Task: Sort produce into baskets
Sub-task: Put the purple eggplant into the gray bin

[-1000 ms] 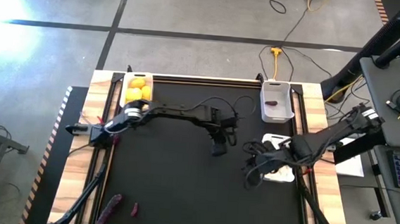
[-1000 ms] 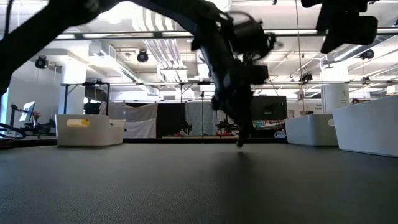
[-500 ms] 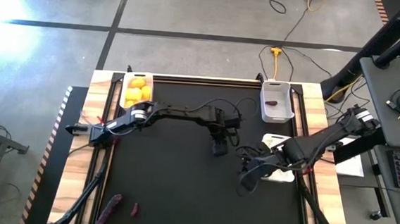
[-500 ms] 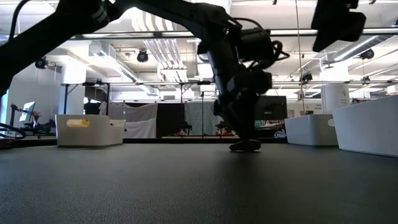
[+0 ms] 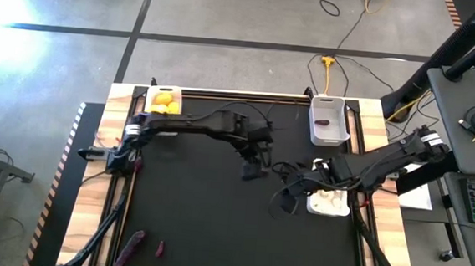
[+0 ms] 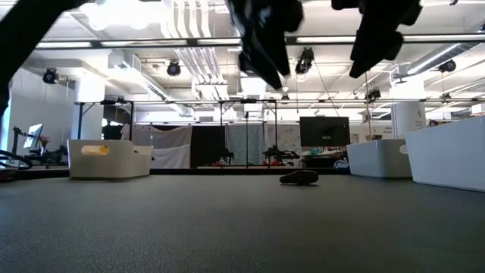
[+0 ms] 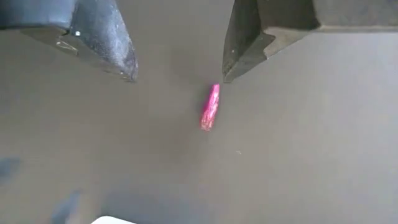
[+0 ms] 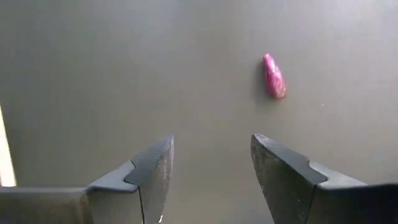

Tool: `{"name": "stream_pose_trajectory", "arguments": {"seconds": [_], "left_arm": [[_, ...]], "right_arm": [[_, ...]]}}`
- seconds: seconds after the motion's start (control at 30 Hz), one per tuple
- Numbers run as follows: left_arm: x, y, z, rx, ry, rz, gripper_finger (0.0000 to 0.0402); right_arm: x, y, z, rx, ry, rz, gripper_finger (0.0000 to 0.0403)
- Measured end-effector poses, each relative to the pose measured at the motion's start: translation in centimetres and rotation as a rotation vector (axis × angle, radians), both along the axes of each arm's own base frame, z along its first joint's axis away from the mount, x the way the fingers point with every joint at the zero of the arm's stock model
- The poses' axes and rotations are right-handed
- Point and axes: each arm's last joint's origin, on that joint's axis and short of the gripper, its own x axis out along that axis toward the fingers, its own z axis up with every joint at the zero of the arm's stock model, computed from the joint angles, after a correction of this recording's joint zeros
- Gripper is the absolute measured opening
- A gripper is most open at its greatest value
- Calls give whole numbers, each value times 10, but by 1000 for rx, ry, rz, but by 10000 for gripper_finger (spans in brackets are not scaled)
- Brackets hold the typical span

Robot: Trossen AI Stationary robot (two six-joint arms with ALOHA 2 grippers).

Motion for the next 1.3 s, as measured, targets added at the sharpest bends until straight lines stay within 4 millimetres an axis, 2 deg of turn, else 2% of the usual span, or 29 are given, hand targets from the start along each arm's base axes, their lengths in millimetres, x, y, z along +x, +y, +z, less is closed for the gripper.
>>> {"name": "stream_pose_trajectory", "arguments": {"seconds": [0.13,0.23,0.4,0.67,0.9,1.1,1.3], "left_arm": [[-29,-10,25,7,-33,7,217],[-52,-19,28,-19,-20,58,217],[-94,-36,26,-16,-31,186,217],[-150,-63,10,-86,-124,340,217],[-170,-74,-7,-176,-251,420,217],[-173,-76,-18,-185,-238,435,217],[-170,-76,-20,-149,-238,427,217]], "right_arm": [[11,-2,-9,-94,14,125,208],[24,-3,-21,-158,29,213,208],[47,-17,-52,-209,116,248,208],[71,-64,-93,-137,239,163,208],[84,-91,-113,-98,292,151,208],[91,-99,-127,-54,317,170,193],[93,-100,-132,-47,327,169,151]]}}
